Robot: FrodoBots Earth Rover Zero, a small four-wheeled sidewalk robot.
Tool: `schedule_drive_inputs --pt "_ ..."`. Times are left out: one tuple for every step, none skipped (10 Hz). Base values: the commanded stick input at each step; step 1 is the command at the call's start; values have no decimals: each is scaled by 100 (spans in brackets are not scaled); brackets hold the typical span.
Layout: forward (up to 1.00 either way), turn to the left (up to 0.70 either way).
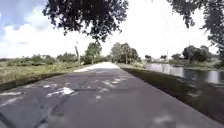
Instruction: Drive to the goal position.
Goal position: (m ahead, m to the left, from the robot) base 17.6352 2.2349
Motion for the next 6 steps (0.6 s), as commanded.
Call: schedule_drive_inputs --pt "85 0" --pt "85 0" --pt "85 0" --pt "85 0" --pt "85 0" --pt "85 0"
